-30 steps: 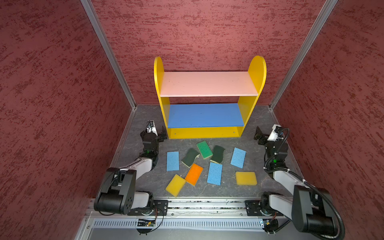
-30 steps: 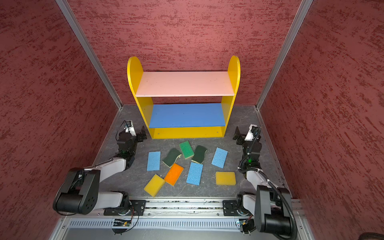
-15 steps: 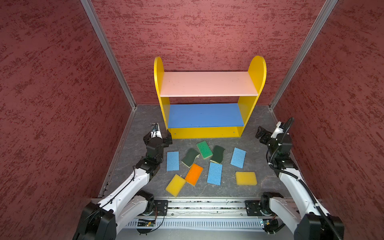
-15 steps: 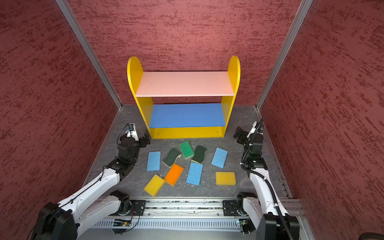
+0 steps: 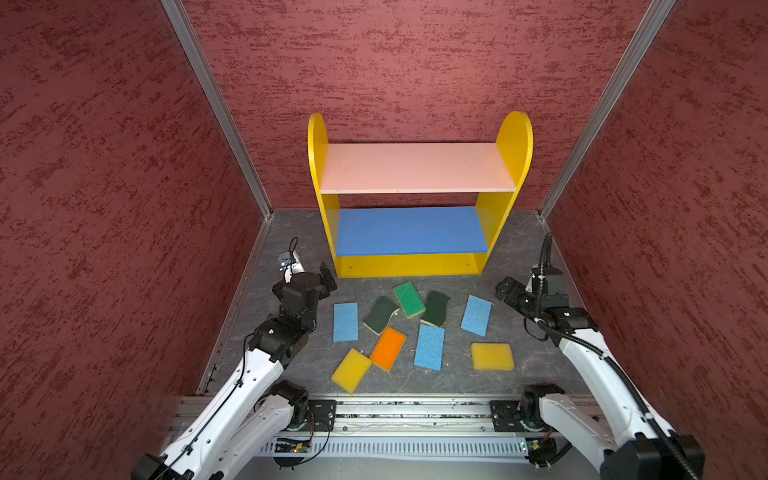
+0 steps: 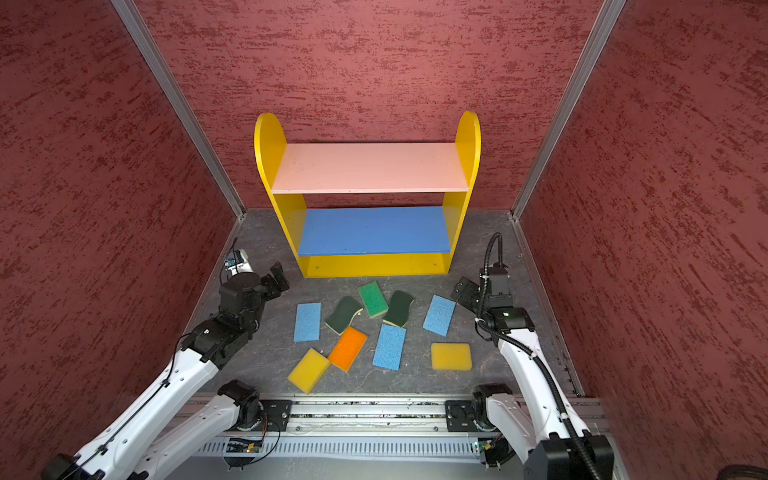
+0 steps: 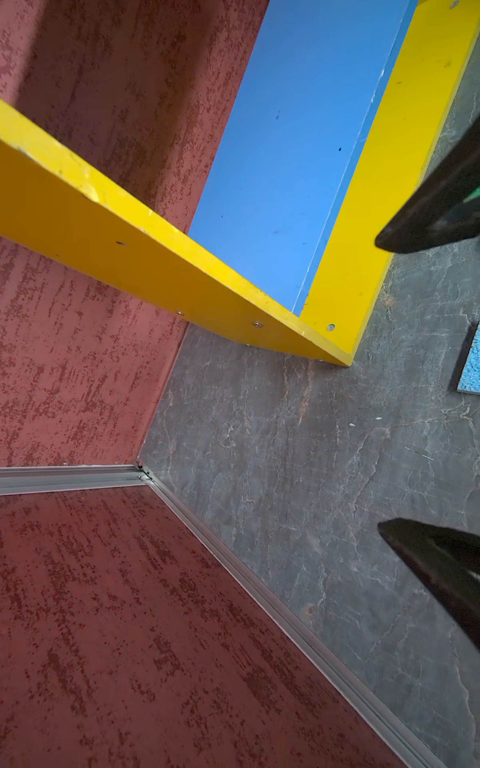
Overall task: Place and organize the cleaning sponges onto the shelf
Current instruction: 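Move the right gripper toward the yellow foam sponge while the left arm reaches forward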
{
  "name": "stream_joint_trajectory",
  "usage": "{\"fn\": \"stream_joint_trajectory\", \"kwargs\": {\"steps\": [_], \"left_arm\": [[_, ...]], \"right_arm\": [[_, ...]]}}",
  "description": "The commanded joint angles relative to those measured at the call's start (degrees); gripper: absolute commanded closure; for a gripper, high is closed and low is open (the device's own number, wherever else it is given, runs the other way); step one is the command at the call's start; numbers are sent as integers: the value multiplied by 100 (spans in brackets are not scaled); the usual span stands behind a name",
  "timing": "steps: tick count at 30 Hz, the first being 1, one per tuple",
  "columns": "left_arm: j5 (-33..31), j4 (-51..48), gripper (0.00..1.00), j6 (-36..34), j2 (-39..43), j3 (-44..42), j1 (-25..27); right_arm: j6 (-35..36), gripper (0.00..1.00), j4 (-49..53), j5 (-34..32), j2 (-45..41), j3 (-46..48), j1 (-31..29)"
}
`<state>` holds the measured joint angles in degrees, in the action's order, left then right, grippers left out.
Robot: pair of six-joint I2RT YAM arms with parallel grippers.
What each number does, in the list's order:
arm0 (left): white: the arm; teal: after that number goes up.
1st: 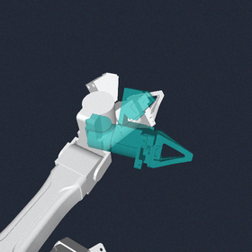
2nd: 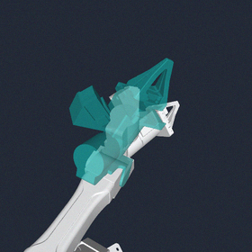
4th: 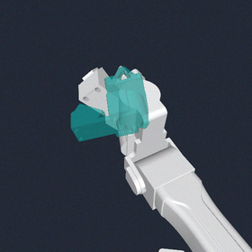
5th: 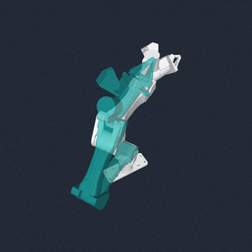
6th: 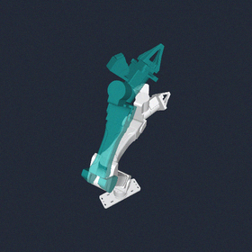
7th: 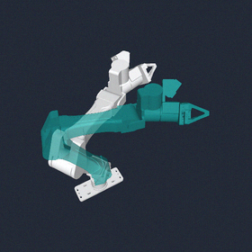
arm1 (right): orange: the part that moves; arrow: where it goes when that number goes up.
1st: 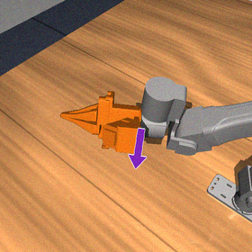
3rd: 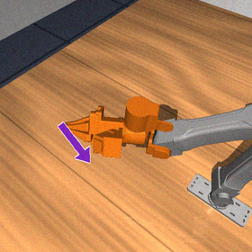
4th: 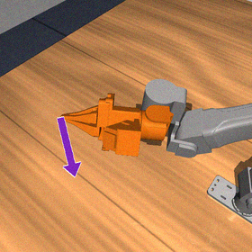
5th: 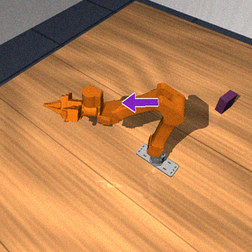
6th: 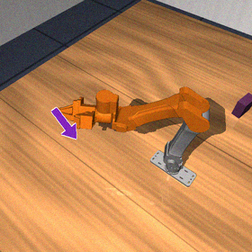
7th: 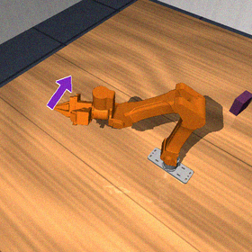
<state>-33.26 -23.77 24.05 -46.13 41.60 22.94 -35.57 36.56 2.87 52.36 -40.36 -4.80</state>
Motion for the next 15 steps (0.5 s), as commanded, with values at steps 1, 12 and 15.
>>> {"fn": "stream_joint_trajectory", "kwargs": {"steps": [1,12,15], "left_arm": [[62,-1053,1,342,-198,351,53],[509,-2524,1,830,-490,1033,79],[595,-2790,1,988,-478,1095,79]], "right_arm": [[-473,7,738,315,-196,-180,-115],[-2563,11,2327,-31,-784,-223,-709],[-3267,11,2761,-32,-870,-249,-745]]}}
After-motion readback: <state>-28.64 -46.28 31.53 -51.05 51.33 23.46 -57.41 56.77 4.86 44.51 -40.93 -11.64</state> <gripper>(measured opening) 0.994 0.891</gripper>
